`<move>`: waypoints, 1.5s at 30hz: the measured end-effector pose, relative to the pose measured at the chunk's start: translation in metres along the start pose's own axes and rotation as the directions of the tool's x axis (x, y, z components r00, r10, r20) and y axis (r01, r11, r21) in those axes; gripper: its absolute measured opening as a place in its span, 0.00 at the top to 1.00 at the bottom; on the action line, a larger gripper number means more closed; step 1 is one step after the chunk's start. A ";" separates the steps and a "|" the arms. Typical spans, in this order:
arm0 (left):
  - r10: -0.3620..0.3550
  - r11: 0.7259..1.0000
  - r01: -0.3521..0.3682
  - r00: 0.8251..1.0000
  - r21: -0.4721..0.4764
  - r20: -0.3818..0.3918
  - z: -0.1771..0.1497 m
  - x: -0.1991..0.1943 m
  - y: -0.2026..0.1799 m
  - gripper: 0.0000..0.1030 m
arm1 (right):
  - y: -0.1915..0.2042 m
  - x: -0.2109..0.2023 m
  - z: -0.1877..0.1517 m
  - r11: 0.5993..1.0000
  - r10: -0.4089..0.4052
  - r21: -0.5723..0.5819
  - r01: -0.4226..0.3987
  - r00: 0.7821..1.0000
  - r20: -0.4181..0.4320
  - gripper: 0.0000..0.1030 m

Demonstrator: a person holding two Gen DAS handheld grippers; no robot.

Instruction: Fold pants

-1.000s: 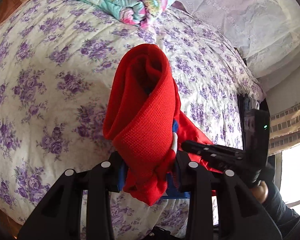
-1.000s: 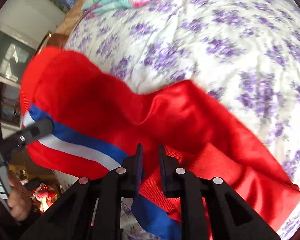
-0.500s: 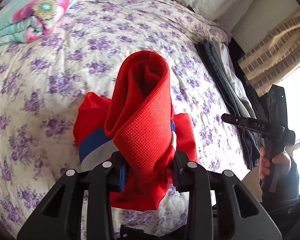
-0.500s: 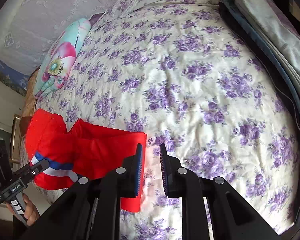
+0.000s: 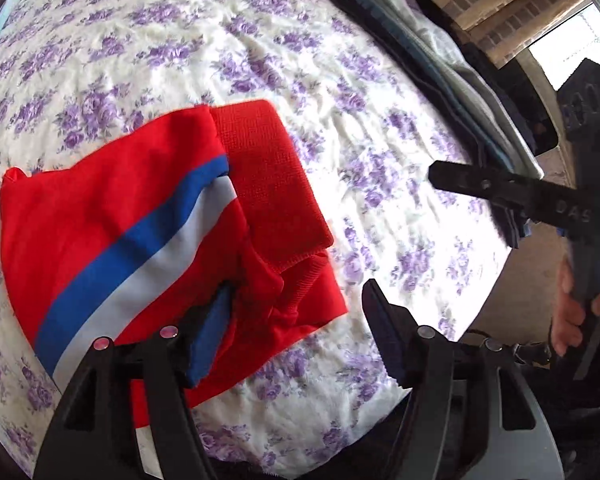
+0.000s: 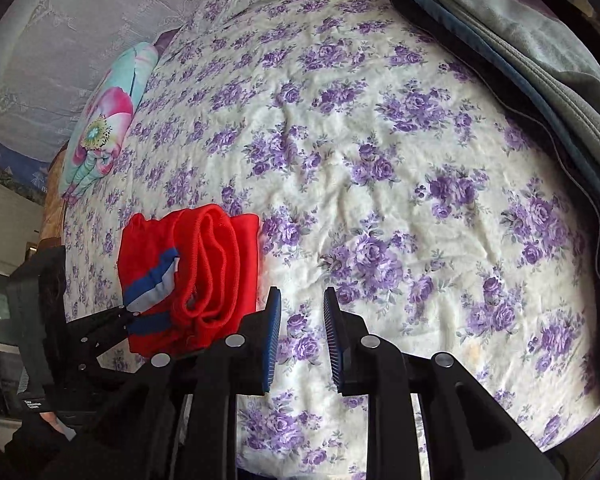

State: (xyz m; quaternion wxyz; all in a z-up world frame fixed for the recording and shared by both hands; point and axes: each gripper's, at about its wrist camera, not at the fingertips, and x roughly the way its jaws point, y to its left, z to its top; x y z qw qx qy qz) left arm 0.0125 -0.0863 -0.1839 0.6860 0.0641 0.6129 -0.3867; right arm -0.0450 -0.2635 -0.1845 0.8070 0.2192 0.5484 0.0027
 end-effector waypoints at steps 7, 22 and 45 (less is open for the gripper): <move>0.063 0.981 -0.042 0.992 -0.190 0.108 -0.010 -0.052 0.058 0.37 | 0.066 0.021 -0.003 0.976 0.093 -0.190 -0.105 0.993 -0.069 0.58; 0.063 0.957 -0.041 0.996 -0.286 0.069 -0.024 -0.025 0.092 0.35 | 0.066 0.083 0.012 0.964 -0.174 -0.234 0.125 0.964 -0.202 0.44; -0.046 0.929 0.067 0.997 -0.365 0.067 -0.069 -0.013 0.116 0.83 | 0.248 0.204 0.055 0.778 -0.221 -0.628 -0.020 0.927 -0.304 0.94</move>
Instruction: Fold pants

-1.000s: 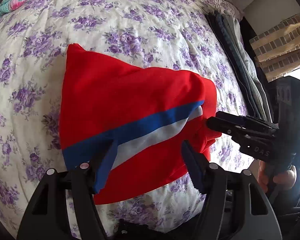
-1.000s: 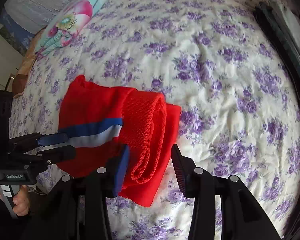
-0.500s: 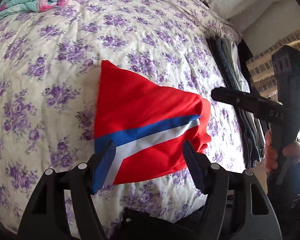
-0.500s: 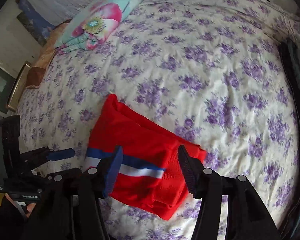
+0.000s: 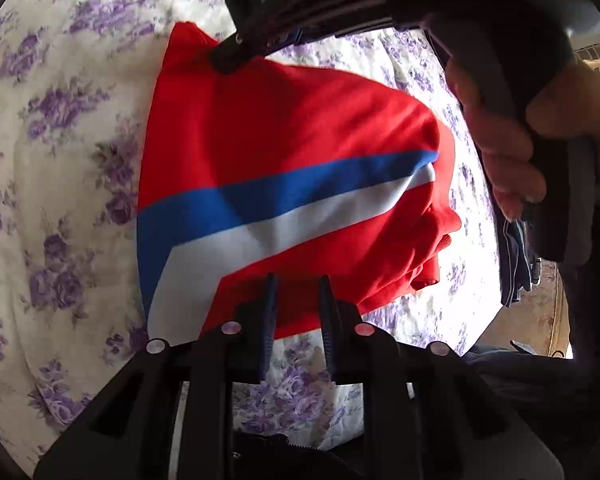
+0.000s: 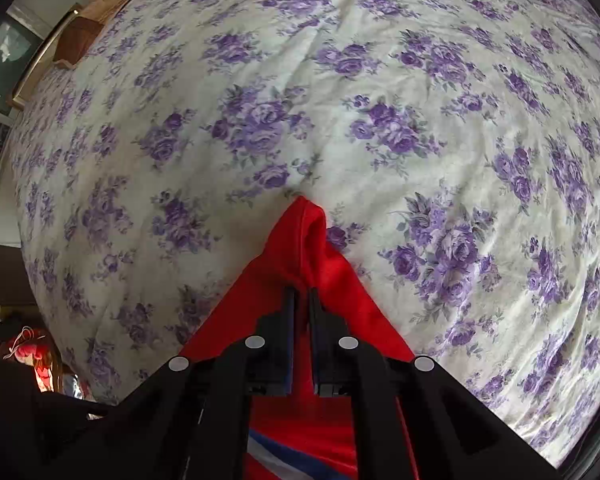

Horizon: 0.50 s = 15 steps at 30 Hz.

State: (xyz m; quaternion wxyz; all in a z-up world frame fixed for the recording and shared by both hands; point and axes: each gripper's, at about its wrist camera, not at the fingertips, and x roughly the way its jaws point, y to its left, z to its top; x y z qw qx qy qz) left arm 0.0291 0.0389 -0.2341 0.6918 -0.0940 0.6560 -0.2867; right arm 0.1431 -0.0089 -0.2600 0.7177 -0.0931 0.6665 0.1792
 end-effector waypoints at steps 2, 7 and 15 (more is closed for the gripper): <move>-0.004 1.000 0.004 1.000 0.002 -0.003 -0.004 0.001 0.001 0.83 | -0.002 0.011 -0.001 1.000 -0.009 0.023 0.009 1.000 -0.004 0.94; -0.013 1.000 0.013 1.000 -0.004 -0.027 0.003 0.004 0.004 0.83 | 0.005 0.007 -0.004 0.999 -0.033 -0.022 0.033 0.999 0.027 0.90; 0.032 0.998 -0.027 0.993 -0.050 0.109 0.011 -0.060 0.014 0.40 | -0.067 -0.120 -0.058 0.980 0.015 0.187 -0.073 0.955 0.295 0.24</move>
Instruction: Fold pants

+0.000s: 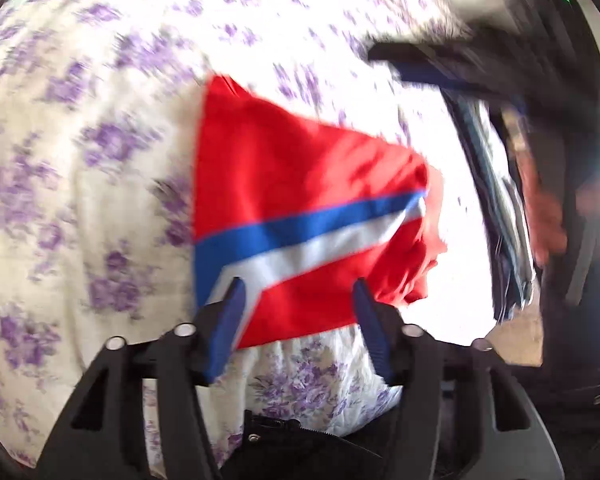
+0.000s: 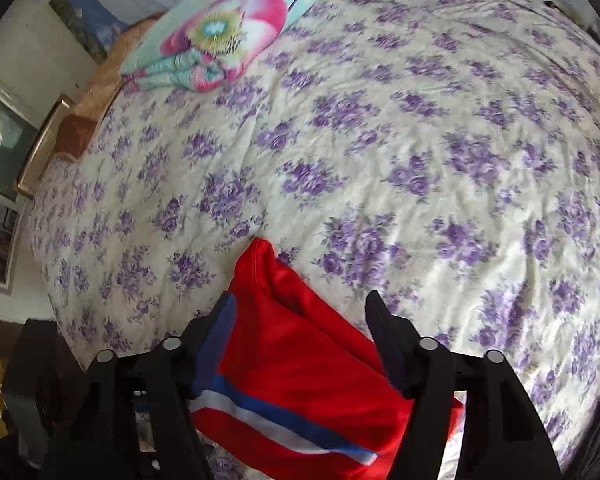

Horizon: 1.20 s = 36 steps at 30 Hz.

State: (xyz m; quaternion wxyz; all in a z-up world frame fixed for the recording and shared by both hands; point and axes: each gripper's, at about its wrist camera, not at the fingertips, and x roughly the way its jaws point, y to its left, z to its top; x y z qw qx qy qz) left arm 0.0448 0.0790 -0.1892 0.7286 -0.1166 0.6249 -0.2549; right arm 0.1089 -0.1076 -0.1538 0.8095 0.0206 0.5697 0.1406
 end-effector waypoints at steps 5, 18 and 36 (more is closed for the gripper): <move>0.015 0.992 -0.015 1.000 -0.126 0.000 0.012 -0.001 0.034 0.31 | -0.051 -0.021 -0.074 0.989 -0.025 0.148 0.031 0.999 -0.040 0.22; -0.069 0.977 0.044 0.991 -0.210 -0.112 0.012 0.042 0.041 0.31 | -0.082 0.035 -0.169 0.860 0.258 0.468 -0.203 0.965 -0.055 0.22; -0.161 0.957 0.118 0.976 -0.263 -0.148 0.034 0.073 0.044 0.21 | -0.089 0.077 -0.144 0.809 0.362 0.505 -0.301 0.932 -0.024 0.55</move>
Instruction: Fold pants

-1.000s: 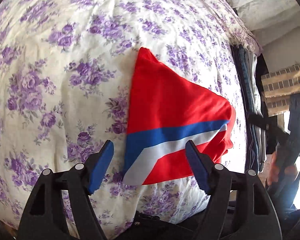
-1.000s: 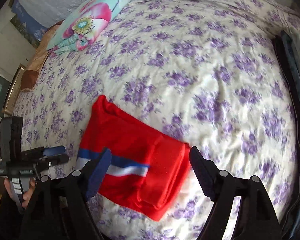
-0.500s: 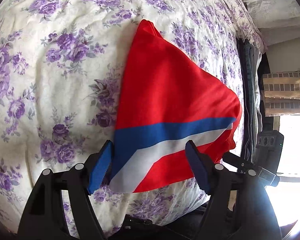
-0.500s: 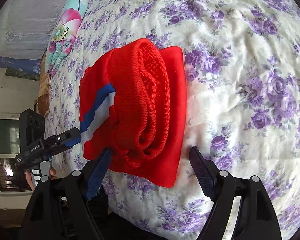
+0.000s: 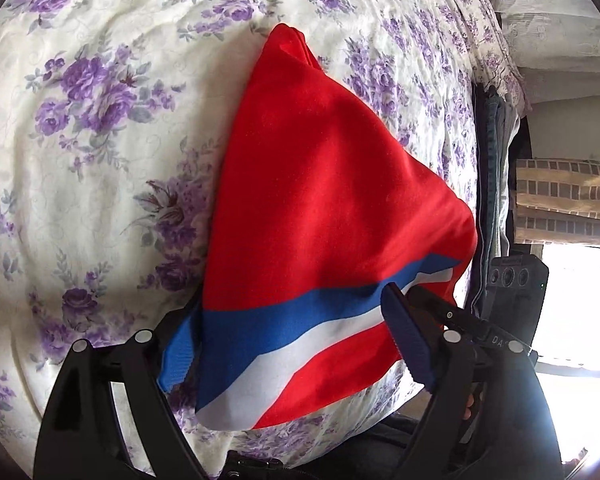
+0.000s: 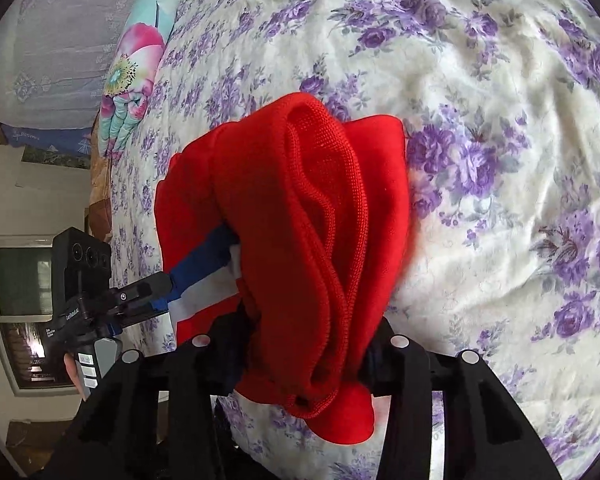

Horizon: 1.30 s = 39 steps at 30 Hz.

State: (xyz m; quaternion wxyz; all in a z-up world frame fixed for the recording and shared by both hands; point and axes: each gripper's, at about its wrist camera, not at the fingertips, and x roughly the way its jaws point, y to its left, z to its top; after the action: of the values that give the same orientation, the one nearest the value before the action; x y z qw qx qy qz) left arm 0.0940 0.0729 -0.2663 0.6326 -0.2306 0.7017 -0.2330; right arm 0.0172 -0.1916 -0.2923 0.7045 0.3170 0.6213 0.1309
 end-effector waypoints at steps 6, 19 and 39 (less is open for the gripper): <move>0.041 0.996 -0.042 0.999 0.073 0.015 0.000 -0.002 -0.017 0.59 | -0.001 -0.002 -0.003 1.000 -0.008 -0.013 0.009 1.000 0.009 0.55; 0.099 0.960 -0.128 0.987 0.249 0.124 -0.006 -0.038 -0.077 0.77 | 0.038 -0.031 -0.006 0.979 -0.117 -0.151 0.135 0.985 0.125 0.62; 0.154 0.934 -0.215 0.963 0.285 0.223 0.291 -0.056 -0.127 0.76 | 0.118 -0.019 0.292 0.936 -0.198 -0.222 0.273 0.930 0.308 0.62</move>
State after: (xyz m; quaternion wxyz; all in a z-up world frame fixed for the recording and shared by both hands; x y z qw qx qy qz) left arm 0.3920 -0.0027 -0.1705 0.7460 -0.0842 0.6097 -0.2543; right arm 0.3184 -0.1950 -0.1974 0.8317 0.1591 0.5260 0.0790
